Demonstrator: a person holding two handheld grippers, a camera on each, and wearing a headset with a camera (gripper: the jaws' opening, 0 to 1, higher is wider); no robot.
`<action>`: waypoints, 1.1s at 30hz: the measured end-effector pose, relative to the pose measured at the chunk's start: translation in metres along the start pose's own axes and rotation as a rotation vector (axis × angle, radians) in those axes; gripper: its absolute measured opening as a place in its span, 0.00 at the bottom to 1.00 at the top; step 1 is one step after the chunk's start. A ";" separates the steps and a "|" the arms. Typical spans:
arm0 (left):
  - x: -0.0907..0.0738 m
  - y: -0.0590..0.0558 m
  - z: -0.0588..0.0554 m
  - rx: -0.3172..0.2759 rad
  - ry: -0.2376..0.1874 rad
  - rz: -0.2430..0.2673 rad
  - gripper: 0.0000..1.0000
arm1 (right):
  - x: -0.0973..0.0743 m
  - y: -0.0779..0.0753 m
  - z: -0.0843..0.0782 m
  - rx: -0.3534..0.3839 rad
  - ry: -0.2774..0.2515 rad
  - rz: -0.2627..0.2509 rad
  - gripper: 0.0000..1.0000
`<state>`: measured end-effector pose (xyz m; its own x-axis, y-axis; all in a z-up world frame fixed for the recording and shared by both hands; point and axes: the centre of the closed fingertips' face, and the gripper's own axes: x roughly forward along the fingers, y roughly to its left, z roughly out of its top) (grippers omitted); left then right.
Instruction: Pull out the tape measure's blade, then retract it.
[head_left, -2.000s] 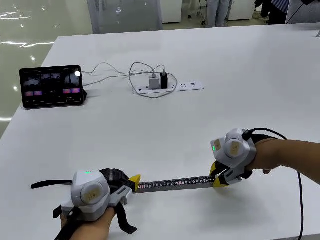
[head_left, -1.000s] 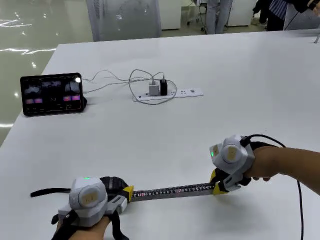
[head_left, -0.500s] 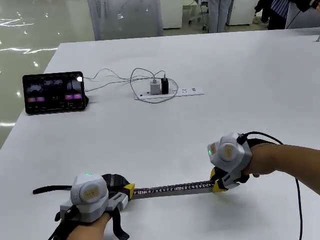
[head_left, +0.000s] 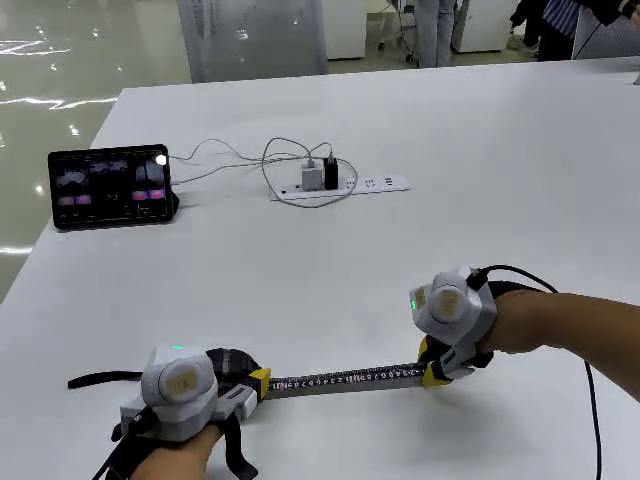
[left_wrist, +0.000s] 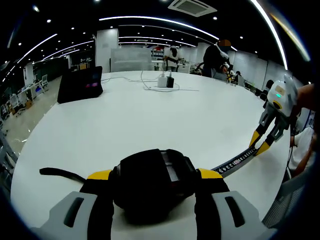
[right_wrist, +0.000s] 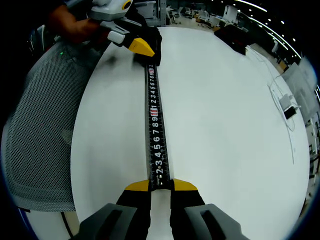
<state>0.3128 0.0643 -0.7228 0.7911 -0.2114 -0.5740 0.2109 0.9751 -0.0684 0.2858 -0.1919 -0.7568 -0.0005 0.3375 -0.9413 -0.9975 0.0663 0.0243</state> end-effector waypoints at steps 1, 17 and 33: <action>0.000 0.000 0.000 0.000 -0.001 -0.001 0.61 | 0.000 0.000 0.000 -0.001 0.000 0.000 0.10; 0.001 -0.001 0.000 -0.004 0.013 -0.005 0.61 | 0.003 0.001 0.007 0.037 -0.002 -0.004 0.10; 0.001 -0.001 -0.001 -0.010 0.018 -0.007 0.62 | 0.005 0.001 0.015 0.034 0.003 -0.008 0.10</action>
<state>0.3124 0.0636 -0.7243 0.7788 -0.2173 -0.5884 0.2107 0.9742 -0.0809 0.2854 -0.1763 -0.7571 0.0074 0.3336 -0.9427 -0.9945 0.1011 0.0280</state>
